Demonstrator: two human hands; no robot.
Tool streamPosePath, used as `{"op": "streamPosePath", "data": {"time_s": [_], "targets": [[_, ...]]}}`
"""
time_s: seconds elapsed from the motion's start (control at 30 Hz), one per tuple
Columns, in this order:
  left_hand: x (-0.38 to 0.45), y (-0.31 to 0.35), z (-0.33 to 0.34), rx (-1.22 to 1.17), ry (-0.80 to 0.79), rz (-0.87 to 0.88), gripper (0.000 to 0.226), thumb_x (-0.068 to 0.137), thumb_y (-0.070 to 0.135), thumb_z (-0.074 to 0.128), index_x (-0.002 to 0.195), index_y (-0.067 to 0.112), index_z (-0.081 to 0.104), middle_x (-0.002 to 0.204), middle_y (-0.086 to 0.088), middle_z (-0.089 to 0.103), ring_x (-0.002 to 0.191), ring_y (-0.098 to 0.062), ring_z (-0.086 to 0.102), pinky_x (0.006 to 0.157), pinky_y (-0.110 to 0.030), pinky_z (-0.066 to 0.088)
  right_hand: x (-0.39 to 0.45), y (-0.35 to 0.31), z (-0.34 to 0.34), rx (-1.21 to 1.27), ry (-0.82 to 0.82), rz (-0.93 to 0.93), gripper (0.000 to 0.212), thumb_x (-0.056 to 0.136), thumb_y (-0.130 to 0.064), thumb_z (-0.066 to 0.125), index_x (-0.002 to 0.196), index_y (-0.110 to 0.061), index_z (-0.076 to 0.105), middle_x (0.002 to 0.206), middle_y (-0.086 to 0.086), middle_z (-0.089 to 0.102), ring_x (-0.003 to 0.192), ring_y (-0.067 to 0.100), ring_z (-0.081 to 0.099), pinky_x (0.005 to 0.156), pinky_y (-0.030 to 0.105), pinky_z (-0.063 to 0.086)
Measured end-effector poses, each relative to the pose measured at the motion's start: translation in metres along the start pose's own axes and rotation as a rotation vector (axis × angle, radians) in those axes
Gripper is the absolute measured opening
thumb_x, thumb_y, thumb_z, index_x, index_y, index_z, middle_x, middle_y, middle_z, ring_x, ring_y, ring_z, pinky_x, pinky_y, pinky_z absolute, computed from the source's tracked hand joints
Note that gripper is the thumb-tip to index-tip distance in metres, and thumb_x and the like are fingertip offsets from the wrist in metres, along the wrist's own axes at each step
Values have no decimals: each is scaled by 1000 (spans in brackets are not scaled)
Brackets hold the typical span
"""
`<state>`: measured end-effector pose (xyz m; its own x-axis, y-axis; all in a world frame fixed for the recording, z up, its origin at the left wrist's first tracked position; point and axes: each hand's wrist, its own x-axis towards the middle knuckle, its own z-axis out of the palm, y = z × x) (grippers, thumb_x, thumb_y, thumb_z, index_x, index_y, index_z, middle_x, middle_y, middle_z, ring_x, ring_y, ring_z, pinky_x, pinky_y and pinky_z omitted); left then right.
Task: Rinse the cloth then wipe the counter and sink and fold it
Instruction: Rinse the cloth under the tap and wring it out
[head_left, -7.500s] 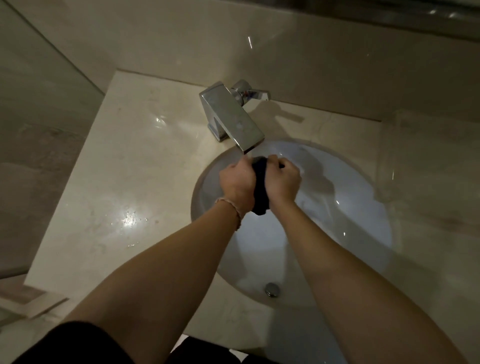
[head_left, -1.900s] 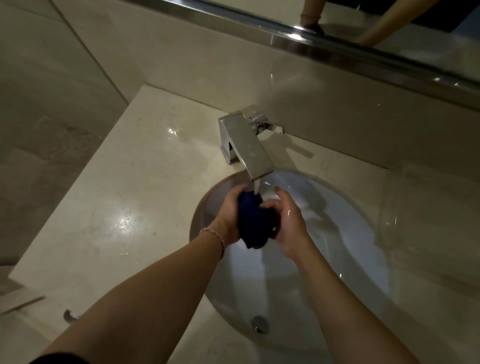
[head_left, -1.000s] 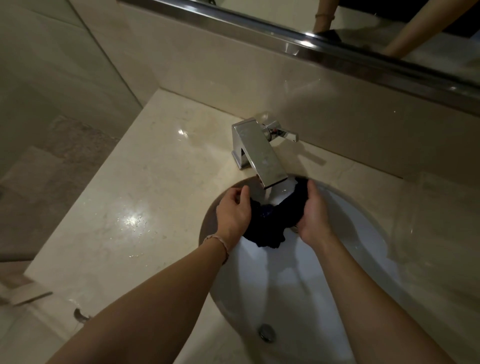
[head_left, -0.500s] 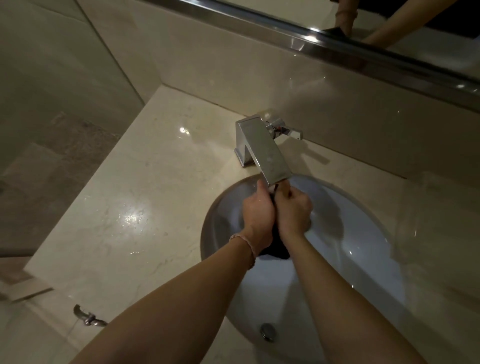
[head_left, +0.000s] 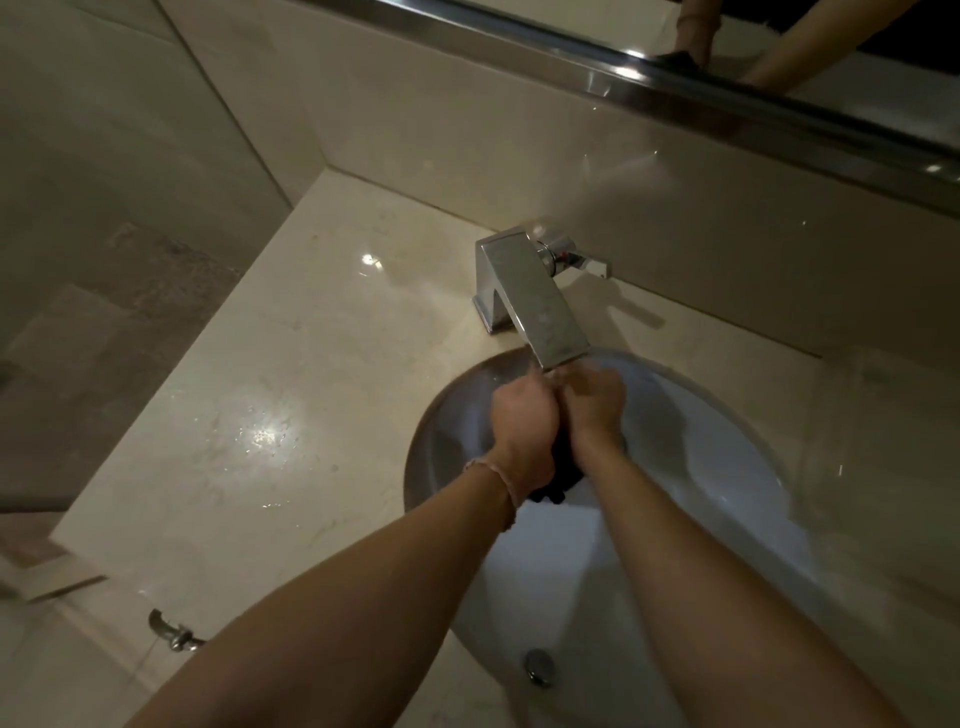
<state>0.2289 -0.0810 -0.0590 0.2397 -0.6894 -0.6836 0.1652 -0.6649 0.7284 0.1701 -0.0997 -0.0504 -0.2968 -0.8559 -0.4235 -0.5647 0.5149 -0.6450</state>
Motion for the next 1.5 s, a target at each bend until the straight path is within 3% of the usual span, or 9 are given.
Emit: {"op": "streamPosePath", "data": {"time_s": [0.23, 0.47, 0.6, 0.73, 0.8, 0.9, 1.0, 1.27, 1.5], "targets": [[15, 12, -13, 198, 92, 110, 23, 105, 33, 50, 111, 13, 58, 87, 3, 61, 79, -20, 56, 61, -23, 33, -33, -3, 3, 108, -150, -114, 38, 101, -33, 46, 78, -7, 60, 75, 7, 63, 74, 27, 61, 72, 38, 51], [-4, 0, -9, -10, -43, -53, 42, 103, 39, 55, 87, 5, 74, 88, -15, 76, 88, -32, 73, 83, -44, 62, 6, 16, -6, 115, 17, 127, 49, 102, -42, 43, 72, -10, 62, 78, 10, 68, 79, 34, 68, 69, 37, 50], [14, -3, -34, 420, -52, 37, 85, 97, 75, 17, 116, 14, 73, 123, -14, 69, 121, -32, 61, 110, -44, 43, 3, -4, -24, 740, -315, 426, 40, 101, -41, 53, 83, -10, 71, 73, 8, 73, 63, 24, 71, 61, 33, 54], [25, -4, -32, 233, -254, -5, 102, 83, 90, 1, 149, 29, 51, 145, -10, 58, 141, -28, 44, 125, -51, 12, -18, -14, -31, 982, -647, 392, 40, 104, -35, 48, 82, -14, 74, 87, 1, 65, 83, 12, 63, 85, 21, 45], [13, 2, -25, -107, -314, 16, 76, 103, 66, 9, 143, 20, 54, 137, -11, 62, 134, -27, 52, 116, -38, 33, -23, -21, -33, 1019, -647, 361, 20, 97, -30, 62, 95, -14, 74, 97, 1, 59, 88, 10, 57, 92, 15, 31], [13, -10, -22, -380, -196, -142, 78, 98, 76, 21, 119, 19, 71, 117, -9, 75, 113, -26, 68, 102, -37, 50, -12, -12, -34, 1042, -444, 366, 42, 104, -41, 45, 110, -10, 73, 113, 16, 73, 97, 28, 71, 92, 38, 53], [17, -25, -23, -358, 51, -223, 91, 90, 84, 25, 110, 10, 74, 108, -11, 76, 105, -30, 70, 104, -46, 50, -10, 9, -26, 781, -357, 352, 55, 103, -56, 40, 124, -13, 67, 118, 13, 72, 102, 26, 69, 95, 42, 52], [-2, -23, -10, -203, 6, -25, 59, 104, 59, 35, 105, 9, 67, 108, -19, 72, 104, -32, 70, 98, -48, 56, -38, 32, 6, 680, -263, 349, 64, 83, -72, 55, 125, -24, 57, 117, 5, 70, 102, 26, 69, 90, 49, 58], [2, -12, -15, -2, 56, 103, 57, 107, 55, 30, 88, 20, 70, 88, -3, 73, 84, -16, 67, 76, -33, 51, -37, 13, -8, 438, -93, 15, 34, 107, -39, 40, 102, -19, 66, 84, -11, 65, 74, -1, 58, 52, 1, 38]]}}
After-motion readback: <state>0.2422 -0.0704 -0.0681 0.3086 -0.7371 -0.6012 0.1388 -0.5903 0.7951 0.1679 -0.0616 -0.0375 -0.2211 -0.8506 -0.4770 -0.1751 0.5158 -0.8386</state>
